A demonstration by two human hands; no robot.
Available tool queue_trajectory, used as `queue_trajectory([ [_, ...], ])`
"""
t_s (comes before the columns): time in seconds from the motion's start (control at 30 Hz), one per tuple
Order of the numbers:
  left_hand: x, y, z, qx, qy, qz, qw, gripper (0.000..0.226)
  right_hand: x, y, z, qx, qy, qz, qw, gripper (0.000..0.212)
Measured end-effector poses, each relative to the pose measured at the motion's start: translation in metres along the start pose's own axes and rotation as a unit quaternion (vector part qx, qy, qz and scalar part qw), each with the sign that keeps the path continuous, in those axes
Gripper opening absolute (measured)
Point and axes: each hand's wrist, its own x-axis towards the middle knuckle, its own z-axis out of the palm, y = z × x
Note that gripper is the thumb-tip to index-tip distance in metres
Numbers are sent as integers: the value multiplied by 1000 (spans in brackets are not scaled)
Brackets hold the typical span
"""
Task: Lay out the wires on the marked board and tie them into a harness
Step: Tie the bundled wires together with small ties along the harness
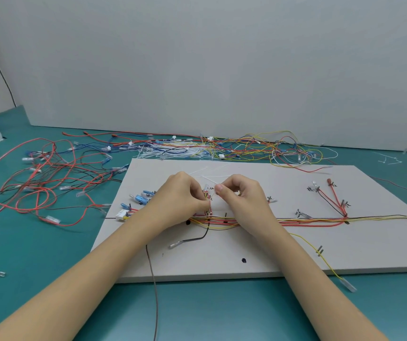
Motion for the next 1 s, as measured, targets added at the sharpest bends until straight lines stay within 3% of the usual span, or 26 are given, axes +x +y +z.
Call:
queue_trajectory([
  [0.43, 3, 2, 0, -7, -42, -26, 999, 20, 5, 1, -7, 16, 37, 11, 999, 17],
  [1.0, 6, 2, 0, 5, -50, -56, 997, 20, 5, -7, -12, 85, 3, 35, 996, 17],
])
